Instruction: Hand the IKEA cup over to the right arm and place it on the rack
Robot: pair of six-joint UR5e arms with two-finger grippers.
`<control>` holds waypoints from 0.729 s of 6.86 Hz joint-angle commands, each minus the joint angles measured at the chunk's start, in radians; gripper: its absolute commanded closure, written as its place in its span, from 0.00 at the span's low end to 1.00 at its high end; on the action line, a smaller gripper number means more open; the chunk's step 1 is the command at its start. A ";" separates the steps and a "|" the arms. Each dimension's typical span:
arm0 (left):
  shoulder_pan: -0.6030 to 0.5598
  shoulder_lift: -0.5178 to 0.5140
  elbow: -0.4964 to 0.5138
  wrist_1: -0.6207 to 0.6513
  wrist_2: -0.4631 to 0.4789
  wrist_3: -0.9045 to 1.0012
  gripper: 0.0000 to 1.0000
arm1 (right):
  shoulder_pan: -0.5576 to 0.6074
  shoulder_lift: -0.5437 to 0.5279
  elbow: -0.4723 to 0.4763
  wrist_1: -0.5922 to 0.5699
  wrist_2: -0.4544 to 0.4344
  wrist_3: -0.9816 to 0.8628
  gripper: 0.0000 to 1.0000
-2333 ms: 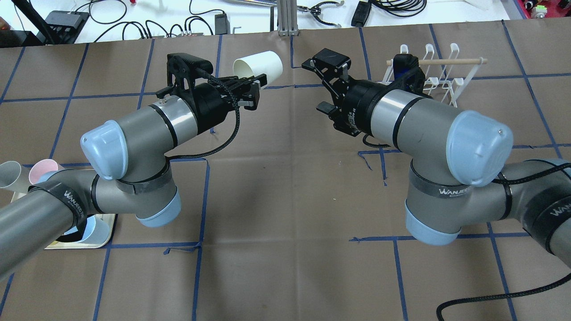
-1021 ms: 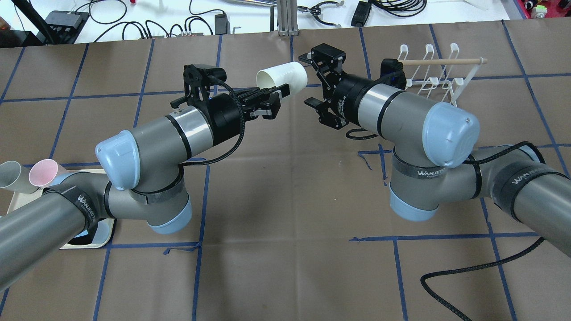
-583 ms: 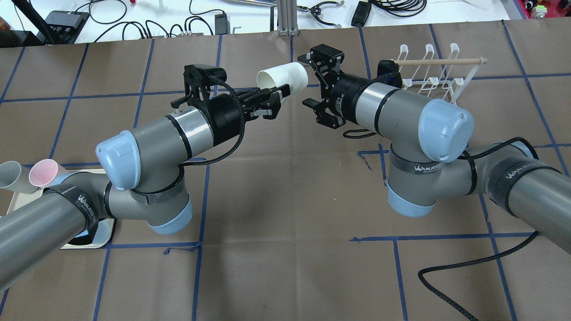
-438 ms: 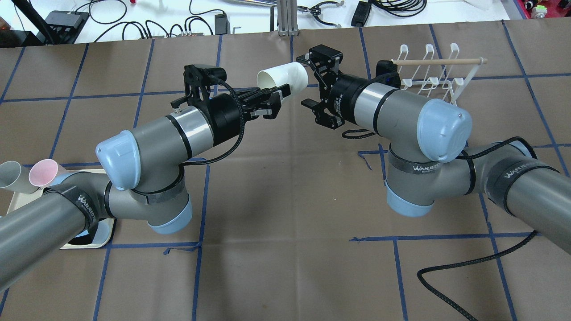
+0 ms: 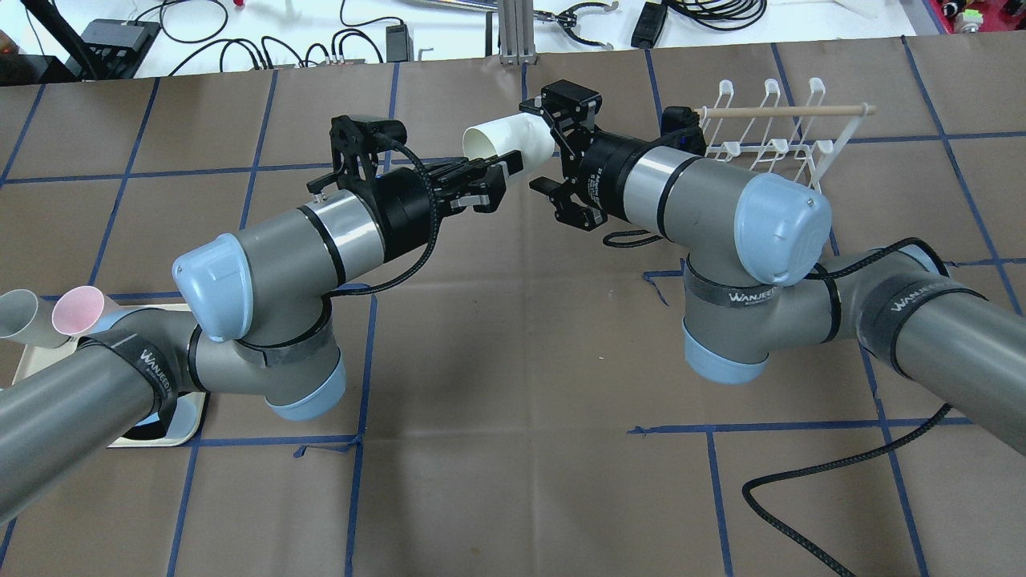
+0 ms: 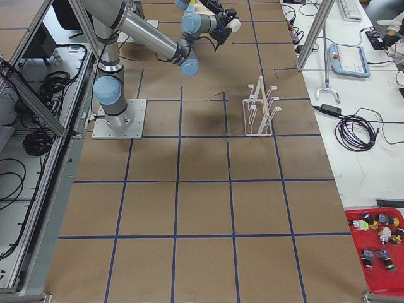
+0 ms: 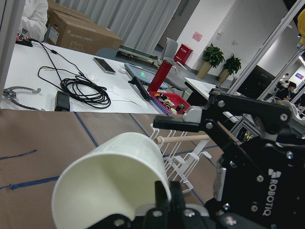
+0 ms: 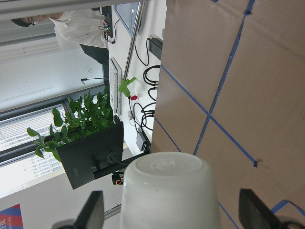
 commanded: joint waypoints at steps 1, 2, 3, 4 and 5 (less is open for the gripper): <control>0.000 0.000 0.001 0.000 0.000 -0.006 0.99 | 0.021 0.025 -0.018 0.000 -0.001 0.002 0.00; 0.000 0.001 0.001 0.000 0.002 -0.014 0.99 | 0.021 0.026 -0.018 0.000 -0.001 -0.001 0.01; 0.000 0.001 0.002 0.000 0.002 -0.020 0.99 | 0.021 0.028 -0.016 0.000 -0.001 -0.001 0.05; 0.000 0.001 0.002 0.000 0.002 -0.021 0.99 | 0.021 0.028 -0.018 0.002 -0.001 -0.001 0.07; 0.000 0.001 0.002 0.000 0.002 -0.023 0.99 | 0.019 0.028 -0.019 0.003 -0.001 -0.001 0.10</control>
